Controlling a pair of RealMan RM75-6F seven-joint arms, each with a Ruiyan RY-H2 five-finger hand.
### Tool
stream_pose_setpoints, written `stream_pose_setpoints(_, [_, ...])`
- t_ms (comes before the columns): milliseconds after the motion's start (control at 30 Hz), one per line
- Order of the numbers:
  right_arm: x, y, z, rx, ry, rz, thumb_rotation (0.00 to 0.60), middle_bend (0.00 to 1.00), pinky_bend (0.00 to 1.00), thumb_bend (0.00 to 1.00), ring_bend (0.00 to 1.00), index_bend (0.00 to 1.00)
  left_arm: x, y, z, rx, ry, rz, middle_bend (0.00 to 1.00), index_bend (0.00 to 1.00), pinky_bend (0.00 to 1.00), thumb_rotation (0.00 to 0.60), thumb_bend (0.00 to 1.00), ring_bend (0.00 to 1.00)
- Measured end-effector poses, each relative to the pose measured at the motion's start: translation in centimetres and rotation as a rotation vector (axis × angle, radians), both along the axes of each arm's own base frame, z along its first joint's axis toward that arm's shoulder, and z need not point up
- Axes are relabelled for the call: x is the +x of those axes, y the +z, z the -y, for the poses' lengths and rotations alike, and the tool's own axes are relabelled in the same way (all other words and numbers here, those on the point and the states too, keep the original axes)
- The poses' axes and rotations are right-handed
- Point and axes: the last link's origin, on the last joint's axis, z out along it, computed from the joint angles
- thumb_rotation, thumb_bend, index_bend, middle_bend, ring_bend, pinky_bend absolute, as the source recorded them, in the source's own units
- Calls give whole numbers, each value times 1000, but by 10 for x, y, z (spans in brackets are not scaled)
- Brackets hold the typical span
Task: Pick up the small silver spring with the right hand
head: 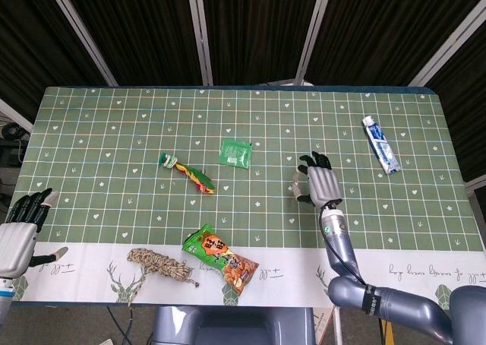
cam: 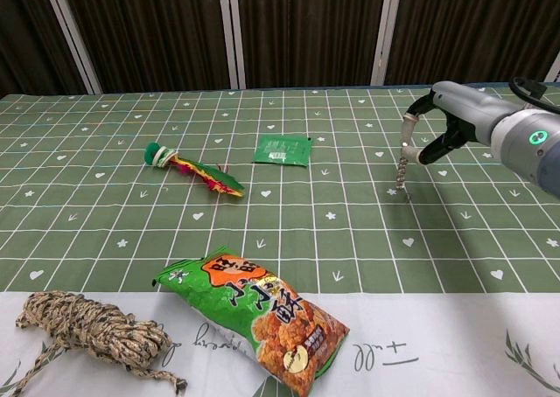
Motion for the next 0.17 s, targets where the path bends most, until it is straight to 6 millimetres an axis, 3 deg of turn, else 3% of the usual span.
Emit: stream_pose_setpoints(167, [-3, 0, 0, 1, -9, -5, 600, 165, 0, 378, 0, 576, 0, 0, 0, -1, 0, 0, 0, 0, 0, 600, 69, 0])
